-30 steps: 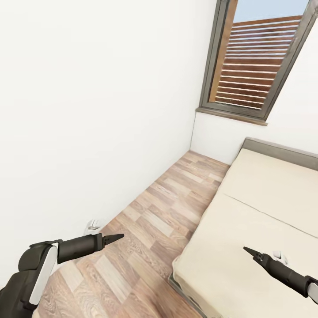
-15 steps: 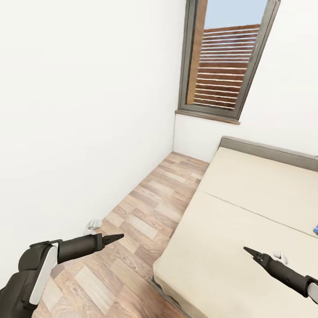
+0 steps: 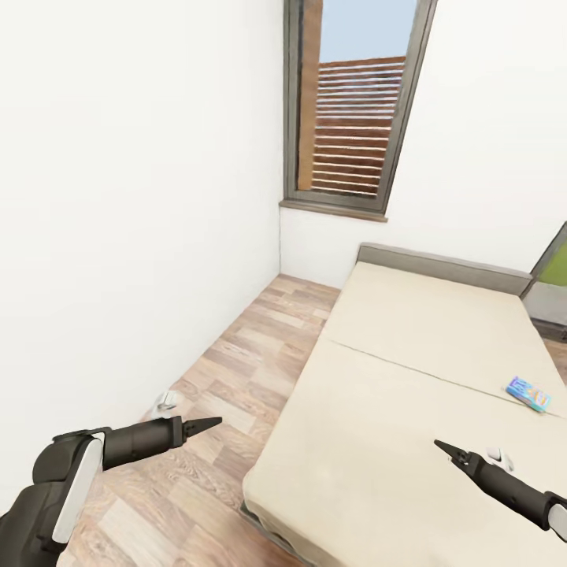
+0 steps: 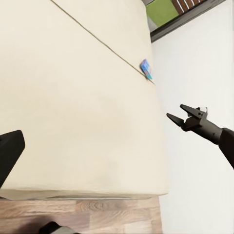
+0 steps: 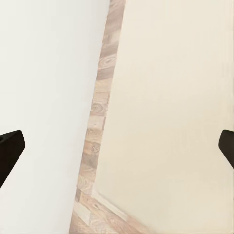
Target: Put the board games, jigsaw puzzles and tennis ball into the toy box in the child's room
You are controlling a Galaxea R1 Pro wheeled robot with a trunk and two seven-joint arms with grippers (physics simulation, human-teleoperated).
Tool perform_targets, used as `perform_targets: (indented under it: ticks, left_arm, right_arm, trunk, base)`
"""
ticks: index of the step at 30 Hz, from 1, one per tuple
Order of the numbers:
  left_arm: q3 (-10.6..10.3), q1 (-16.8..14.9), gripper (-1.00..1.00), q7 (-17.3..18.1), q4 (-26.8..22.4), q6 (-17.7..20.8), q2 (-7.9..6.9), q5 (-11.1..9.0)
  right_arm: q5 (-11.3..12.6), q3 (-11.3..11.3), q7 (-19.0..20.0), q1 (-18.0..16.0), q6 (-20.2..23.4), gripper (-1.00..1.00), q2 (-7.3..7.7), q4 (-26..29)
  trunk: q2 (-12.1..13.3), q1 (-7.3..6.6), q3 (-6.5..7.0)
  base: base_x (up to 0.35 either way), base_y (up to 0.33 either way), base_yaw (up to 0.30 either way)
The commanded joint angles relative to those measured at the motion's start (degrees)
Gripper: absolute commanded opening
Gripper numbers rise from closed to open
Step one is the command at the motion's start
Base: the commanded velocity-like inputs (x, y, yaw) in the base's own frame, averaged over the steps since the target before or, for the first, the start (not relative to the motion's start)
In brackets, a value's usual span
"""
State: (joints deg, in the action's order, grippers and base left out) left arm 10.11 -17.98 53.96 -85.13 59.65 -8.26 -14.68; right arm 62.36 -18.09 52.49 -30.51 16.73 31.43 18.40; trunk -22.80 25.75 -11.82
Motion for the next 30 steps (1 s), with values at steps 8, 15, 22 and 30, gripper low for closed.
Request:
perform_targets:
  ticks: [8,15,22,30]
  left_arm:
    - [0.1,0.0,1.00,0.4,0.0,0.2,0.00,0.2]
    - [0.1,0.0,1.00,0.4,0.0,0.2,0.00,0.2]
    - [0.1,0.0,1.00,0.4,-0.1,0.2,0.00,0.2]
    - [0.2,0.0,1.00,0.4,-0.1,0.2,0.00,0.2]
  right_arm:
    - [0.6,-0.3,0.1,-0.1,0.5,1.00,-0.02,-0.1]
    - [0.6,-0.3,0.1,-0.1,0.5,1.00,-0.01,-0.1]
    - [0.6,-0.3,0.1,-0.1,0.5,1.00,-0.04,-0.5]
    - [0.6,-0.3,0.1,-0.1,0.4,1.00,-0.04,-0.8]
  trunk:
    - [-0.1,0.04,0.47]
    - [-0.1,0.04,0.97]
    - [-0.1,0.04,1.48]
    - [-0.1,0.04,2.06]
  base:
    - [0.000,-0.059,-0.219]
    - [0.000,-0.138,-0.219]
    - [0.000,-0.275,-0.219]
    - [0.000,-0.107,-0.219]
